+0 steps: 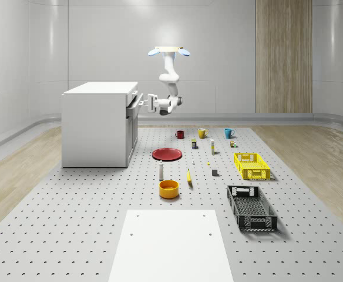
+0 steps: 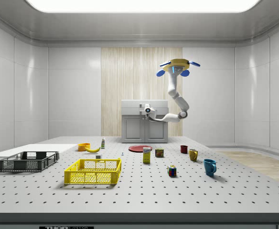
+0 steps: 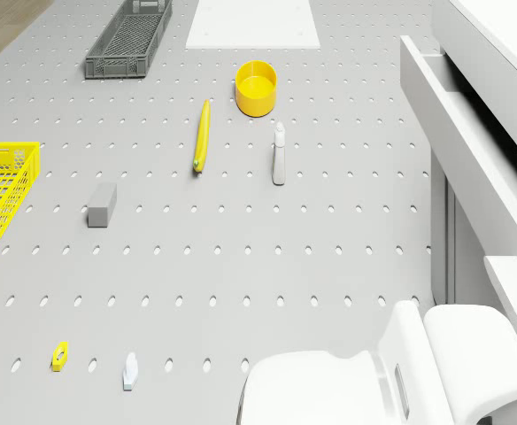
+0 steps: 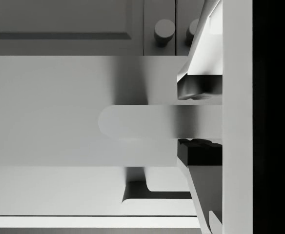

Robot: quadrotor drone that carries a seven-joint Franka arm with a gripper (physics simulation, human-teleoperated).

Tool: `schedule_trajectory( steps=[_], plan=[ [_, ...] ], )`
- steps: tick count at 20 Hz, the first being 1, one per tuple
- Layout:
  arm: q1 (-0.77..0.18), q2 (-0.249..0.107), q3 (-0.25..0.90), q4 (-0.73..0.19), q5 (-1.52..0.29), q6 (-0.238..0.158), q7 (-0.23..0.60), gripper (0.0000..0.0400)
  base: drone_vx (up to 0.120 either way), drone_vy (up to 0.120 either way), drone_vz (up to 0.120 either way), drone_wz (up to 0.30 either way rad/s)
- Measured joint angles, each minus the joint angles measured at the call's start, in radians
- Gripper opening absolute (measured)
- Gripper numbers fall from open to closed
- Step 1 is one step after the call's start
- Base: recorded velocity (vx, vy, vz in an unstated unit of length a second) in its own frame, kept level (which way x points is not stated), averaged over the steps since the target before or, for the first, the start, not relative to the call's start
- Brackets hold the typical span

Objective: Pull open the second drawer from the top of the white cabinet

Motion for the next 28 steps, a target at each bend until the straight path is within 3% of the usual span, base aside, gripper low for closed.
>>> schedule_trajectory(
  steps=[4,9,10,13,16,19,28],
  plan=[
    [0.000,-0.006,-0.015,-0.004,-0.012,-0.008,0.001,0.0228,0.000,0.000,0.000,0.000],
    [0.015,0.004,0.001,0.003,0.009,0.014,-0.005,0.0283,0.000,0.000,0.000,0.000],
    [0.017,0.006,0.004,0.004,0.013,0.018,-0.006,0.0272,0.000,0.000,0.000,0.000],
    [0.023,0.010,0.009,0.006,0.020,0.025,-0.008,0.0184,0.000,0.000,0.000,0.000],
    [0.026,0.011,0.011,0.007,0.023,0.029,-0.010,0.0142,0.000,0.000,0.000,0.000],
    [0.025,0.008,0.004,0.005,0.016,0.024,-0.007,0.0124,0.000,0.000,0.000,0.000],
    [0.003,-0.025,-0.064,-0.012,-0.059,-0.030,0.014,0.0122,0.000,0.000,0.000,0.000]
  ],
)
